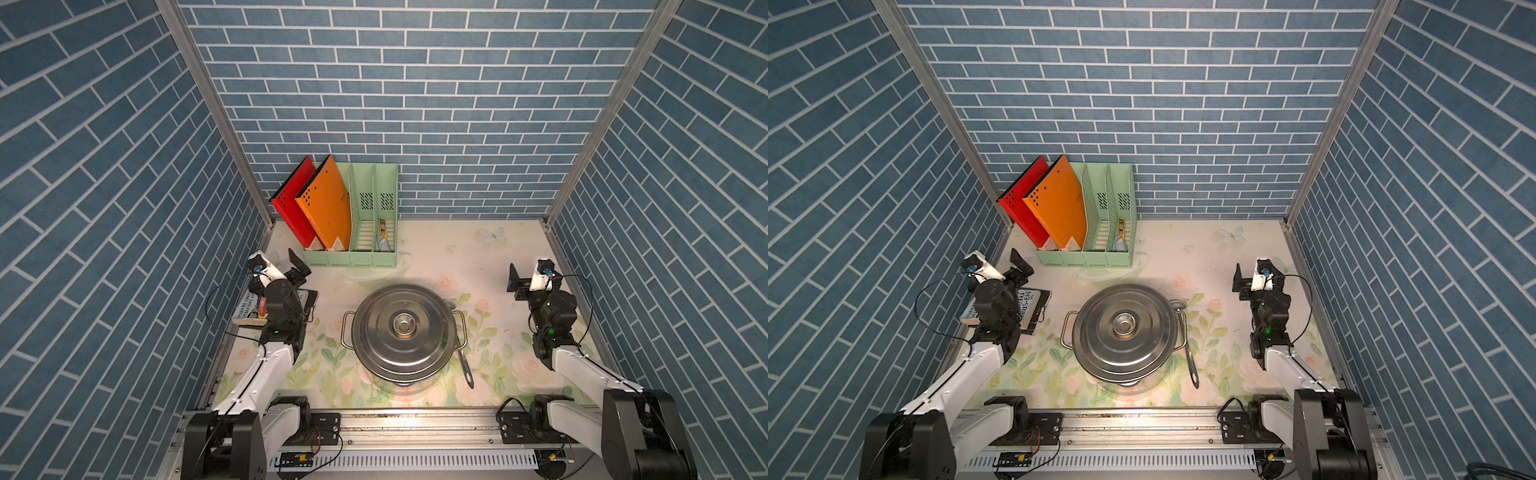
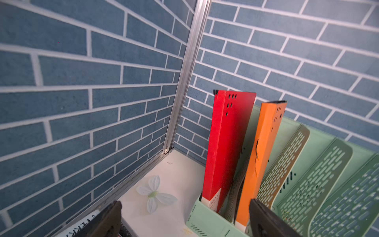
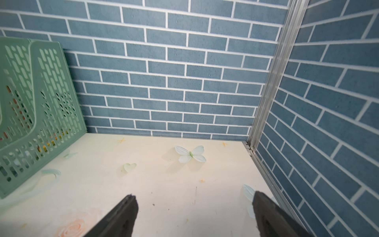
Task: Stir the soup with a spoon
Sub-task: Pick up the lid from the pan.
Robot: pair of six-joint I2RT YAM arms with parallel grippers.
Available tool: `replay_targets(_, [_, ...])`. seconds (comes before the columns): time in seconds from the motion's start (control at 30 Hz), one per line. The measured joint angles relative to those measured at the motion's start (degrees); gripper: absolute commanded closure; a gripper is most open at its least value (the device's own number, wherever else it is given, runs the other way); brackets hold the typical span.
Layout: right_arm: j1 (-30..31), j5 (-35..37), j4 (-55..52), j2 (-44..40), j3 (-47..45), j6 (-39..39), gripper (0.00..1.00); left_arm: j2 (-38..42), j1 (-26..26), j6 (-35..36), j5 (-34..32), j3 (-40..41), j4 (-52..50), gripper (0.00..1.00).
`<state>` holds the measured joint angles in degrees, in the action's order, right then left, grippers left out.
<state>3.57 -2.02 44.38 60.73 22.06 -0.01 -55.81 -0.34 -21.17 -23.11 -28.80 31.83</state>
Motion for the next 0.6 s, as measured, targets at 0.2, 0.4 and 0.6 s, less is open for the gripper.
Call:
replay_targets(0.2, [2.4,-10.8,-20.5,-4.8,14.1,2.7,0.29,9.3,0.0,-6.7,8.3,-5.8,-15.7,0.00])
replay_targets(0.4, [18.8,-23.0,-28.0,-8.1,15.8,0.6,0.37,10.6,0.0,-7.3,20.7,-9.5,-25.0,0.00])
replay_targets(0.6, [37.0,-28.4,-32.4,-2.7,18.3,-4.2,0.38,10.3,0.0,-5.7,22.3,-10.2,-31.2,0.00])
